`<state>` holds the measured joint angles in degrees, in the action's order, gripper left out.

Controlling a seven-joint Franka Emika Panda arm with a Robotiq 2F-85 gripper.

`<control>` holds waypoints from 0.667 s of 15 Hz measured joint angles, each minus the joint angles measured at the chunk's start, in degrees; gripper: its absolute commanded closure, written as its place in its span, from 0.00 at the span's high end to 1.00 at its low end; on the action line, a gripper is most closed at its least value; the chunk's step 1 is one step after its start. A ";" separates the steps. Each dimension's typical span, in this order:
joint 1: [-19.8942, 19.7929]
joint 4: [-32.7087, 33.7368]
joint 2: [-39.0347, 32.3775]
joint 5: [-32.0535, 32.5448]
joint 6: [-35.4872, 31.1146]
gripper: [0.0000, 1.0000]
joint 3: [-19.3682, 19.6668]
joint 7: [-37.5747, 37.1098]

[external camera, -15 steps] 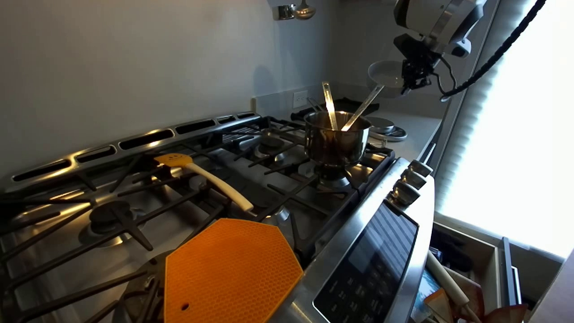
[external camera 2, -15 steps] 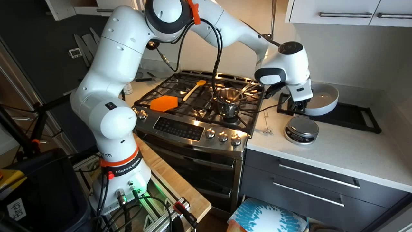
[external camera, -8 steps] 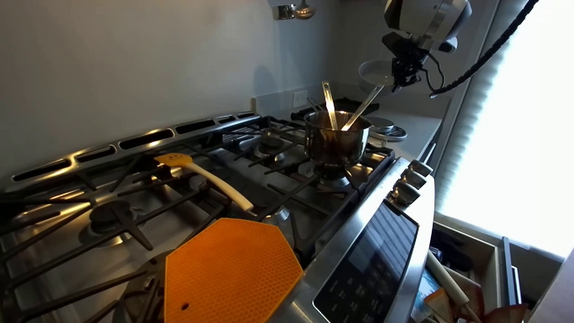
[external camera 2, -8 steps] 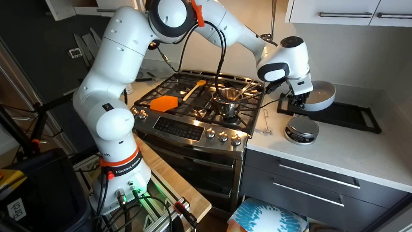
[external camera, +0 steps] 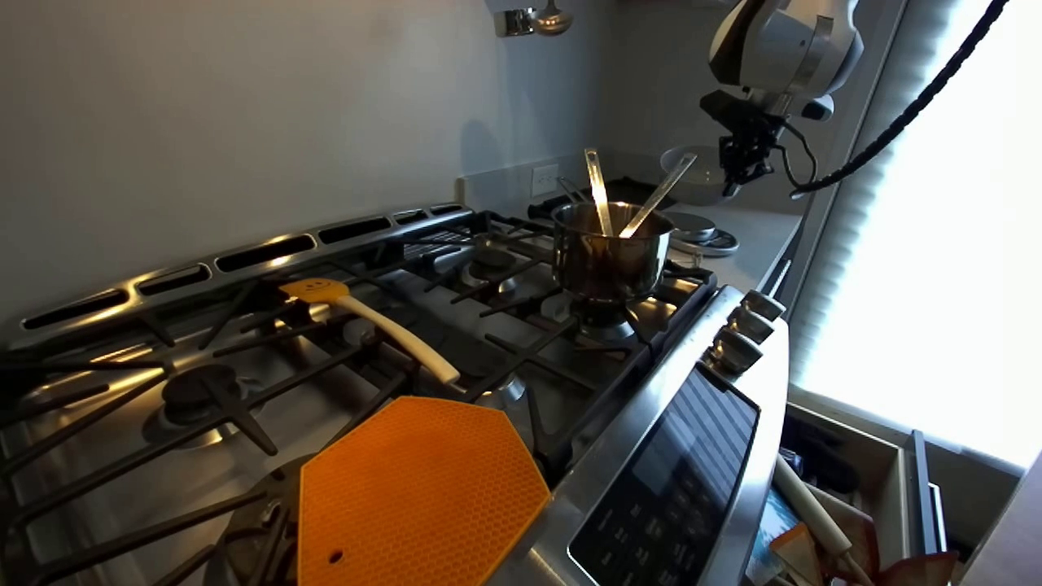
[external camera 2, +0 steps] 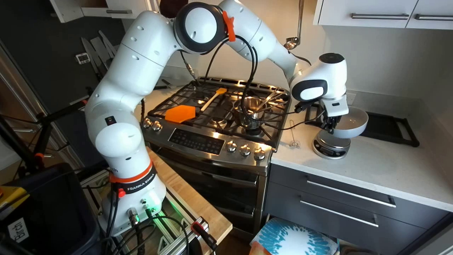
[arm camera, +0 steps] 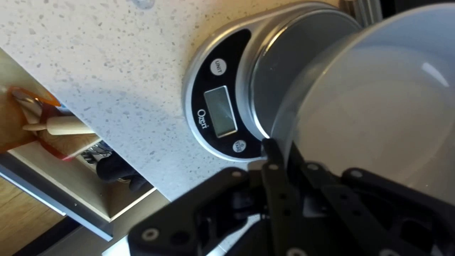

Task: Pick up the white bowl and put it on the scale

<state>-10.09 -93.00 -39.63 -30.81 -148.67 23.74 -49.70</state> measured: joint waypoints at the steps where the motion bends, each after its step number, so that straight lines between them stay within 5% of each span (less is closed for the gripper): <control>1: -0.92 0.91 -0.33 1.50 1.40 0.02 -0.62 -0.27; 10: -5.92 6.00 -3.15 4.76 3.38 0.02 -6.31 -0.85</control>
<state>-16.01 -87.00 -42.78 -26.06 -145.29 17.43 -50.55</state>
